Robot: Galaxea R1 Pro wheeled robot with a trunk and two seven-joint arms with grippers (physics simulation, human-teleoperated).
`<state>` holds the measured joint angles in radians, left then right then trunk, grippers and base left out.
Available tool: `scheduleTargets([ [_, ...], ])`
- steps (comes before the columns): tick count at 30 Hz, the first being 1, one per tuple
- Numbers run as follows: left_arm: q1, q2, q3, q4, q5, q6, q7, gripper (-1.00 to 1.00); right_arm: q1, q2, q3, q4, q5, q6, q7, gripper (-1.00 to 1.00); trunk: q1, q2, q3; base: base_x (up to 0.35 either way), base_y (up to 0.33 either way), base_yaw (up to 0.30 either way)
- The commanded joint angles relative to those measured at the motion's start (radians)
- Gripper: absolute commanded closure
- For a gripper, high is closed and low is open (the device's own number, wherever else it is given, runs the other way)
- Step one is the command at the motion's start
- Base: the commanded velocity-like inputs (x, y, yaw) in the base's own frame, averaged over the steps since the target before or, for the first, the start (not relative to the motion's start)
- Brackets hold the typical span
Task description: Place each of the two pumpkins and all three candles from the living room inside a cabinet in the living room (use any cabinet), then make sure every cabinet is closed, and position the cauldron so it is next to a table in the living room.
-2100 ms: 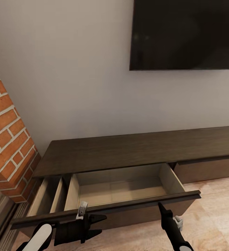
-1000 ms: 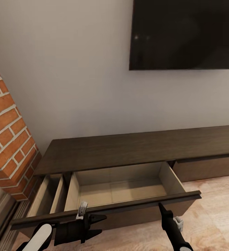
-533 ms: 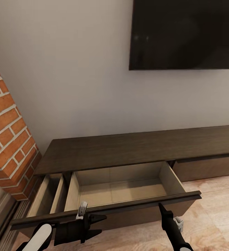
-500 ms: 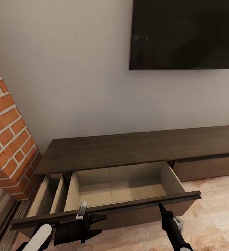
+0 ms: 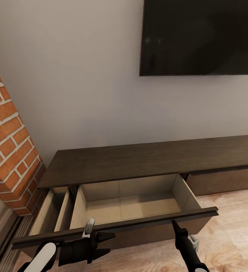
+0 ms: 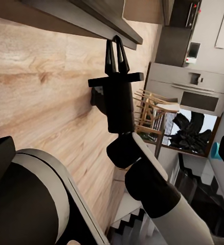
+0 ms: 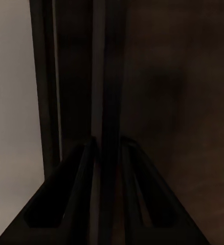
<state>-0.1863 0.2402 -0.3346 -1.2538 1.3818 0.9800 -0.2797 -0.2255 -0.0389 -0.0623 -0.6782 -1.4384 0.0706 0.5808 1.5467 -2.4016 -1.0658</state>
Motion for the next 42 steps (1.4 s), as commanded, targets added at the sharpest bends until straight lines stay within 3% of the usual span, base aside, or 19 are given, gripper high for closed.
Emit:
scheduleTargets([
  [1, -0.001, 0.001, -0.001, 0.001, -0.007, 0.000, -0.009, -1.00, 0.000, 0.001, 0.060, -0.024, -0.004, 0.009, 0.008, 1.00, 0.000, 0.000, -0.001, 0.000, 0.000, 0.000],
  [42, -0.001, -0.001, -0.001, 0.001, -0.007, 0.000, -0.009, -1.00, 0.000, 0.001, 0.060, -0.024, -0.004, 0.009, 0.010, 1.00, 0.000, 0.000, -0.001, -0.012, 0.000, 0.000],
])
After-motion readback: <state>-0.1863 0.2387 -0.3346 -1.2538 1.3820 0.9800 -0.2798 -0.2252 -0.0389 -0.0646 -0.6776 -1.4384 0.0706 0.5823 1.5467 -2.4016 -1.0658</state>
